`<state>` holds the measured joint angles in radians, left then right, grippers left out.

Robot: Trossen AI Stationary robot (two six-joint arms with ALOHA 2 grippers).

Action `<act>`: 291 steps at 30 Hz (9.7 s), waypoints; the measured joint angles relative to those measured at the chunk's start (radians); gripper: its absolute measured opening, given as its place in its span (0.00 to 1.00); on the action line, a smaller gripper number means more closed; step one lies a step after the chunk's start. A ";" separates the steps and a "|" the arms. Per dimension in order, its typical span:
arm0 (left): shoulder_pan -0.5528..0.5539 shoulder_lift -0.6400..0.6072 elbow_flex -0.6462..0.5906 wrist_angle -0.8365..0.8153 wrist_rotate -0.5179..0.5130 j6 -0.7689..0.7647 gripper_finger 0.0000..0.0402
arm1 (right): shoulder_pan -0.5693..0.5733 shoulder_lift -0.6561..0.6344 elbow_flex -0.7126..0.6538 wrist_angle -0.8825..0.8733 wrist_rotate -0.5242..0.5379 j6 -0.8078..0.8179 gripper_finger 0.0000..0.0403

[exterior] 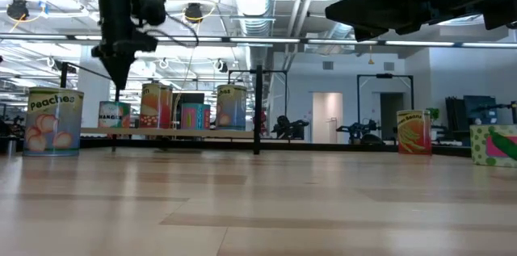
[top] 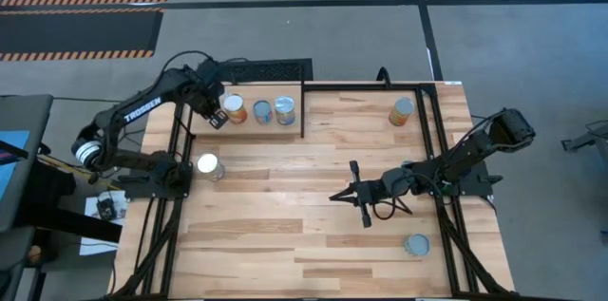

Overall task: Pick and place cans onto a shelf
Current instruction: Put the canned peas on the shelf

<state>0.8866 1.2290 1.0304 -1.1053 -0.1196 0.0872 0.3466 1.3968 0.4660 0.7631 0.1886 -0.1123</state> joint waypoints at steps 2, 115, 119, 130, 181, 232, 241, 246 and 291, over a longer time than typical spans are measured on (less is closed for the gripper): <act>-0.012 -0.037 0.015 -0.001 -0.001 -0.002 0.02 | 0.000 0.000 0.000 0.000 0.000 0.000 0.01; -1.229 -0.556 -0.905 1.684 -0.259 -0.165 0.00 | -0.199 -0.199 0.212 -1.873 0.034 1.193 0.38; -1.229 -0.599 -0.905 1.663 -0.259 -0.128 0.00 | -0.199 -0.199 0.212 -1.872 0.021 1.192 0.38; -1.229 -0.664 -0.905 1.639 -0.259 -0.052 0.00 | -0.199 -0.199 0.214 -1.842 -0.005 1.115 0.03; -1.199 -0.673 -0.905 1.564 -0.257 -0.077 0.00 | -0.329 0.868 1.421 -1.503 -0.033 -0.036 0.03; -1.199 -0.596 -0.903 1.522 -0.225 -0.092 0.00 | -0.206 0.579 0.588 -0.118 -0.243 -0.035 0.01; -1.199 -0.461 -0.833 1.523 -0.237 -0.098 0.00 | -0.213 0.336 0.147 0.236 -0.051 0.034 0.01; -1.198 -0.368 -0.806 1.523 -0.259 -0.101 0.00 | -0.208 0.247 -0.037 0.407 -0.013 0.045 0.03; -0.979 0.143 -0.101 0.689 -0.147 -0.214 0.03 | -0.625 -0.271 -0.342 0.058 -0.188 0.071 0.01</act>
<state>-0.0929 1.3723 0.9297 -0.4163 -0.2664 -0.1265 -0.2784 1.1253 0.1241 0.8215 0.0010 -0.0415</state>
